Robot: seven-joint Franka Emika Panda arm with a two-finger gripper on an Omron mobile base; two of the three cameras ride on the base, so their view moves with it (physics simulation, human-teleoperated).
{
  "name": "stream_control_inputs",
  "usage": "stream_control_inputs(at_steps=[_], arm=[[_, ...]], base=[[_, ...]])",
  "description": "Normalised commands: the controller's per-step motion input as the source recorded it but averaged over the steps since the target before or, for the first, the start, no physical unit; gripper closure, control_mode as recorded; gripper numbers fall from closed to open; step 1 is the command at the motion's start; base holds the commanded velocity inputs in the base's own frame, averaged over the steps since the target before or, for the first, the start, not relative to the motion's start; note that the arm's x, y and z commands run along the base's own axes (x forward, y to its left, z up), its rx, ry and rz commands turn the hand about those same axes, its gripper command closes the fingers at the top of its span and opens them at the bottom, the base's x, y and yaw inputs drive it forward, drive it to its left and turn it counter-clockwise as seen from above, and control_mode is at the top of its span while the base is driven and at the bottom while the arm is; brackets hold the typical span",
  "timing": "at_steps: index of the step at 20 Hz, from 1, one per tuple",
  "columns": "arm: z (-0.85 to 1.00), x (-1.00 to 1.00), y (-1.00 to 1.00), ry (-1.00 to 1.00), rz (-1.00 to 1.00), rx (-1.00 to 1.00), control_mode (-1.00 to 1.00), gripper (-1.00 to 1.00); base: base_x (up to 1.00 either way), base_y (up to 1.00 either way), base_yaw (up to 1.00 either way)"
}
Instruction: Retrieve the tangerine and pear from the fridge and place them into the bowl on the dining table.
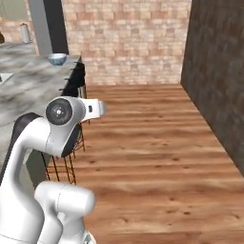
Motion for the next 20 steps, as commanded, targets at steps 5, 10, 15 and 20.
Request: stream_control_inputs(at_steps=[5,10,15,20], arm=[[0.0,0.0,0.0,0.0,0.0,0.0,1.0,1.0],[0.0,0.0,0.0,0.0,0.0,0.0,1.0,1.0],[0.0,0.0,0.0,0.0,0.0,0.0,1.0,1.0],[0.0,0.0,0.0,0.0,0.0,0.0,1.0,1.0]], base=[[1.0,-0.72,0.33],[1.0,-0.46,0.39],[1.0,-0.29,0.41],[1.0,-0.21,0.42]])
